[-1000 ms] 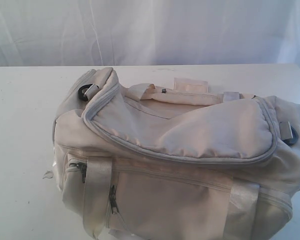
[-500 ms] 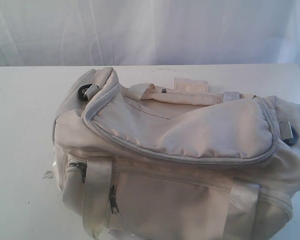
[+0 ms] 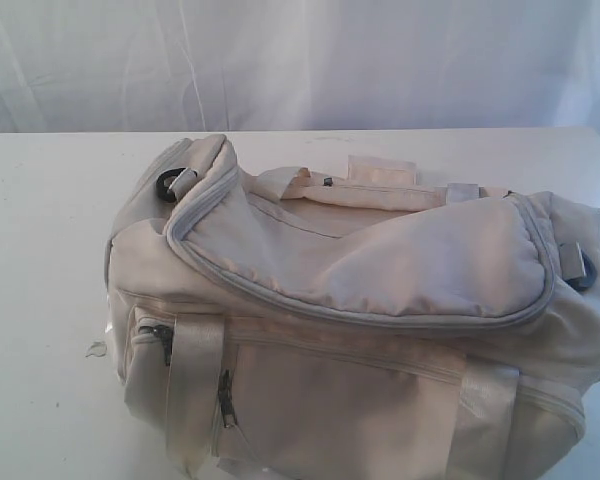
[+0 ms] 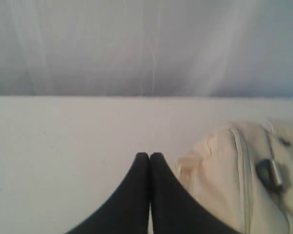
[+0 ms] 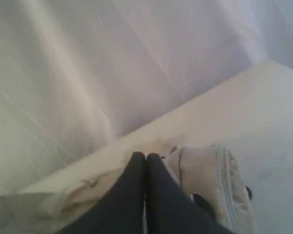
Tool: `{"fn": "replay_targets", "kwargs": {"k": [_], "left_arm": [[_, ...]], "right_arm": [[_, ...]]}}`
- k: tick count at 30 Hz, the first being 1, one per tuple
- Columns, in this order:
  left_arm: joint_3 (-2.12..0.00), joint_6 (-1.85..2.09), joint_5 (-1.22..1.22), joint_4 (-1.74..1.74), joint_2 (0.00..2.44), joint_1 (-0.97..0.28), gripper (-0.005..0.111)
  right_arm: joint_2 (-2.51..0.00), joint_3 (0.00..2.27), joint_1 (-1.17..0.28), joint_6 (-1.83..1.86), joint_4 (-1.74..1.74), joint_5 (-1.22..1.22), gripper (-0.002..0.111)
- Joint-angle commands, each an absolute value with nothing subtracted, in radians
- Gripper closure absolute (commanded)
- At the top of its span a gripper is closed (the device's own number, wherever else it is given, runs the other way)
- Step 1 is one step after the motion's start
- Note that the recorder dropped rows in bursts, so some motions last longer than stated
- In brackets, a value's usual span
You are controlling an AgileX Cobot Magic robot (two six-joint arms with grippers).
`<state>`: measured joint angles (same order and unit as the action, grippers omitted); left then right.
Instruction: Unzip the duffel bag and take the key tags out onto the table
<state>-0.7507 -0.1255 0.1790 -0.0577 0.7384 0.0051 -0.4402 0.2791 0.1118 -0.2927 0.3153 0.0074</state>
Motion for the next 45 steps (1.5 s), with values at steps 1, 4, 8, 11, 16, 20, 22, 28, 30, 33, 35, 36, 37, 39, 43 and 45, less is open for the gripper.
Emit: {"fn": "replay_targets", "kwargs": {"k": [1, 4, 8, 11, 16, 20, 22, 28, 30, 33, 35, 36, 37, 39, 43, 45], "left_arm": [[-0.999, 0.147, 0.505, -0.201, 0.973, -0.075, 0.107], [-1.191, 0.441, 0.774, -0.452, 1.132, -0.087, 0.107], [-1.407, 0.63, 1.06, -0.644, 1.355, -0.087, 0.107], [-1.56, 0.575, 1.105, -0.621, 1.548, -0.087, 0.107], [-1.687, 0.509, 1.125, -0.611, 1.726, -0.087, 0.105], [-1.723, 0.504, 1.136, -0.611, 1.79, -0.087, 0.084], [-1.723, 0.501, 1.113, -0.581, 1.804, -0.087, 0.067], [-1.723, 0.44, 1.031, -0.516, 1.867, -0.087, 0.038], [-1.723, 0.413, 1.031, -0.514, 1.904, -0.087, 0.051], [-1.723, 0.398, 1.114, -0.461, 1.927, -0.084, 0.106], [-1.723, 0.355, 1.159, -0.32, 1.904, -0.077, 0.107], [-1.723, 0.323, 1.178, -0.251, 1.886, -0.065, 0.107], [-1.723, 0.307, 1.191, -0.206, 1.866, -0.048, 0.107], [-1.723, 0.305, 1.211, -0.209, 1.822, 0.016, 0.107], [-1.666, 0.307, 1.196, -0.213, 1.743, 0.14, 0.107], [-1.622, 0.309, 1.17, -0.215, 1.709, 0.191, 0.107]], "right_arm": [[-0.674, 0.49, 0.11, -0.105, 0.31, 0.217, 0.108], [-0.821, 0.652, 0.11, -0.007, 0.31, 0.392, 0.108], [-0.984, 0.853, 0.11, 0.101, 0.31, 0.609, 0.108], [-1.122, 1.026, 0.11, 0.134, 0.272, 0.777, 0.108], [-1.344, 1.232, 0.11, 0.134, 0.211, 0.942, 0.105], [-1.463, 1.301, 0.11, 0.134, 0.211, 0.989, 0.086], [-1.499, 1.306, 0.11, 0.134, 0.215, 0.989, 0.071], [-1.583, 1.304, 0.11, 0.134, 0.217, 1.001, 0.037], [-1.59, 1.304, 0.11, 0.134, 0.22, 1.007, 0.037], [-1.589, 1.304, 0.11, 0.131, 0.227, 1.033, 0.037], [-1.589, 1.304, 0.11, 0.131, 0.236, 1.06, 0.037], [-1.589, 1.304, 0.11, 0.131, 0.256, 1.072, 0.037], [-1.589, 1.304, 0.11, 0.131, 0.28, 1.081, 0.037], [-1.589, 1.304, 0.11, 0.136, 0.329, 1.093, 0.037], [-1.587, 1.304, 0.11, 0.155, 0.362, 1.111, 0.037], [-1.585, 1.304, 0.11, 0.161, 0.369, 1.116, 0.037]]}}
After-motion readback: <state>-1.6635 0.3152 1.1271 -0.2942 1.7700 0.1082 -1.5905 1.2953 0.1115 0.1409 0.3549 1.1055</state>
